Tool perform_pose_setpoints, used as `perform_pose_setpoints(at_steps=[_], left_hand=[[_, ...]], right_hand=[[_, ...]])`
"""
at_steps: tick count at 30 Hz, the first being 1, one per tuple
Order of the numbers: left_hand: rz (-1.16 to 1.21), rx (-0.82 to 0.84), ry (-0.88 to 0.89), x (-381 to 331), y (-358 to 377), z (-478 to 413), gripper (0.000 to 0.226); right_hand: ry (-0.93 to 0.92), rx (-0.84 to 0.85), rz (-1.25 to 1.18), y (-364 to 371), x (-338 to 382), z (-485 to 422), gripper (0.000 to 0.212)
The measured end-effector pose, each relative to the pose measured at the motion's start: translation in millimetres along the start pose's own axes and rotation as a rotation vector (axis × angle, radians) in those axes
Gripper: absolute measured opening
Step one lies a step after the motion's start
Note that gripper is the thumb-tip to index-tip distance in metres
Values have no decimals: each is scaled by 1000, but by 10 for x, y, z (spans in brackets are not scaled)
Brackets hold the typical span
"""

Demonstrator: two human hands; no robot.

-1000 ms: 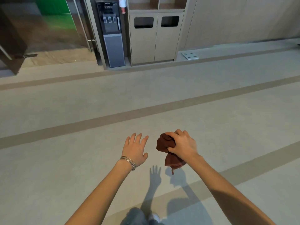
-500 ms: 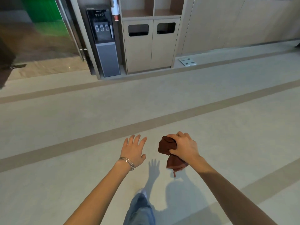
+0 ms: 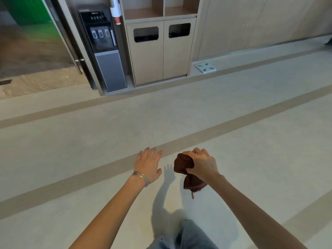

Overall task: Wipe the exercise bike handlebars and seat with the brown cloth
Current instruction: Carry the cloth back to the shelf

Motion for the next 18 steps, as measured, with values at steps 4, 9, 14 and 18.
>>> perform_pose_setpoints(at_steps=[4, 9, 14, 18], left_hand=[[10, 23, -10, 84, -73, -521, 71], [32, 19, -28, 122, -361, -1281, 71], [26, 1, -62, 162, -783, -2066, 71], [49, -13, -88, 158, -1093, -2676, 70]], right_hand=[[6, 62, -9, -85, -223, -548, 56], [-7, 58, -12, -317, -569, -1328, 56], [-8, 59, -33, -689, -940, -2172, 56], [-33, 50, -26, -957, -1187, -2804, 56]])
Point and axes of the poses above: each hand's wrist, its own z-axis away from the middle knuckle, its own y-axis out of the palm, x = y × z, the point moved 6 cm from there along -z, towards the middle knuckle, and after that the axes turned 7 degrees about x, right-handed, at the moved point
